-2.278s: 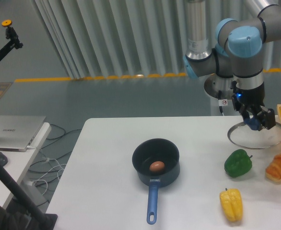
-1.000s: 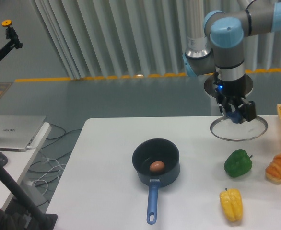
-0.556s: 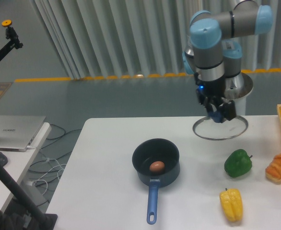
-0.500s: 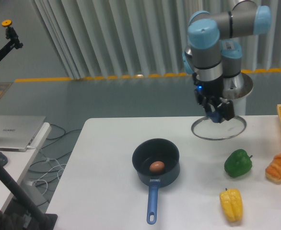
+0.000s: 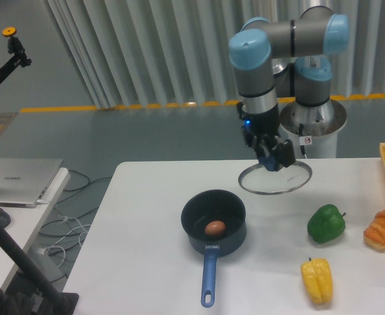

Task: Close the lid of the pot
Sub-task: 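Carry the held glass lid over to the dark blue saucepan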

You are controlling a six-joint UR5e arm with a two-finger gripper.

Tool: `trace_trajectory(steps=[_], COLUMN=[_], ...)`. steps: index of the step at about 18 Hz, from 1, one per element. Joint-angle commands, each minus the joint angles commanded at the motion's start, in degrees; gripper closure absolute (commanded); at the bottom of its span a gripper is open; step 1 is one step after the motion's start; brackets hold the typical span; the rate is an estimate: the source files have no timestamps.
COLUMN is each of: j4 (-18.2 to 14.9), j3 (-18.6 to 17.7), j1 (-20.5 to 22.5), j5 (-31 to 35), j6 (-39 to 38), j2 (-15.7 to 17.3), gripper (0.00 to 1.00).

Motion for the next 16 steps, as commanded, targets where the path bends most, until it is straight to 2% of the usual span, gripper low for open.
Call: trace_trajectory(steps=[10, 16], j4=[0.1, 0.2], j3=[0.6, 1.9], j1=[-7.2, -11.9], j5=[0.3, 0.6], j6=[-8.9, -14.0], j2=[-1.9, -4.7], gripper=[0.62, 0.62])
